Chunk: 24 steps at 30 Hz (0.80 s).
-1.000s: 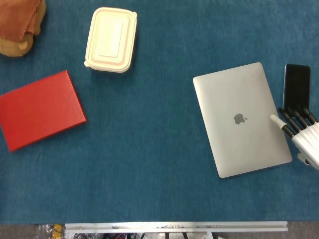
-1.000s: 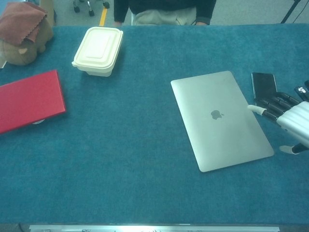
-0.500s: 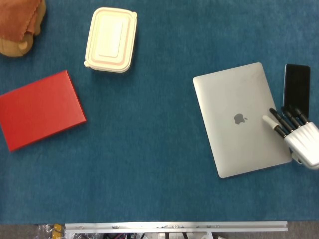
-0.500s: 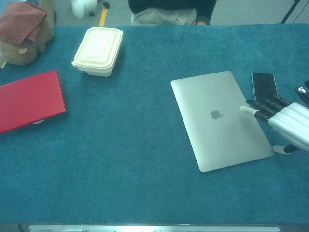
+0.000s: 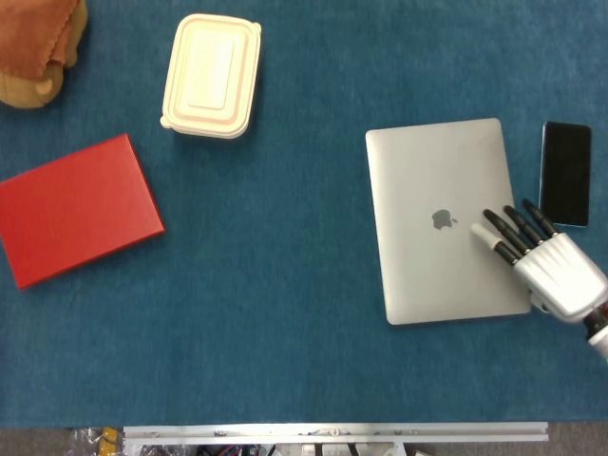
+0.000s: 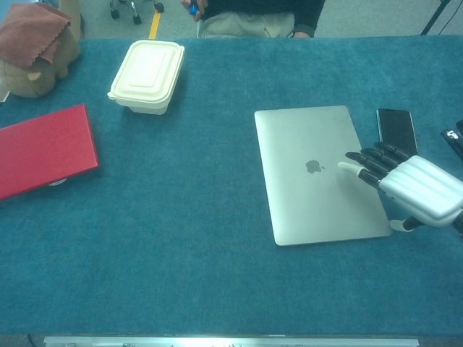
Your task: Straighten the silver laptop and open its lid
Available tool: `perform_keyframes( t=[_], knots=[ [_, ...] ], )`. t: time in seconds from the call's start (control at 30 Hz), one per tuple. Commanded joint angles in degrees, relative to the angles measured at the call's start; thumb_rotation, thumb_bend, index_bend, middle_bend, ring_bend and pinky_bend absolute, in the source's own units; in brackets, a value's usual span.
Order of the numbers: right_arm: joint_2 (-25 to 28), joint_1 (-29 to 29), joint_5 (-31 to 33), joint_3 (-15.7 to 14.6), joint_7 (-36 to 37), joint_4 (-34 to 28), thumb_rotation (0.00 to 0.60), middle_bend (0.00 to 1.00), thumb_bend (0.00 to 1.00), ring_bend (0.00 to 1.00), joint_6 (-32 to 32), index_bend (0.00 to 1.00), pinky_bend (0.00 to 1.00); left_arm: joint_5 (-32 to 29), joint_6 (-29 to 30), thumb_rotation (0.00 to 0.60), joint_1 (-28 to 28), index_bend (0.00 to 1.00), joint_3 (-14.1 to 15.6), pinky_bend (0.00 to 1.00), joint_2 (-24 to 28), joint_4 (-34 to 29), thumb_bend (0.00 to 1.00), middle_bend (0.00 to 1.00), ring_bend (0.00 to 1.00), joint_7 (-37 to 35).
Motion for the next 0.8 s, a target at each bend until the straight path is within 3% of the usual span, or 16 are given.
perform_keyframes(
  t=[0.03,0.8],
  knots=[
    [-0.6,0.6,0.1,0.4,-0.1,-0.3,0.600,0.00,0.08,0.00,-0.4,0.00,0.02,0.0,0.1,0.600,0.1,0.01,0.0,0.00,0.0,0.1,0.14,0.00,0.00,-0.2],
    [-9.0,7.6,3.1,6.2,-2.7,-3.2,0.600,0.00,0.09,0.00,-5.0,0.00,0.02,-0.8,1.4,0.600,1.1,0.01,-0.6,0.00,0.3,1.4,0.14,0.00,0.00,-2.2]
  ],
)
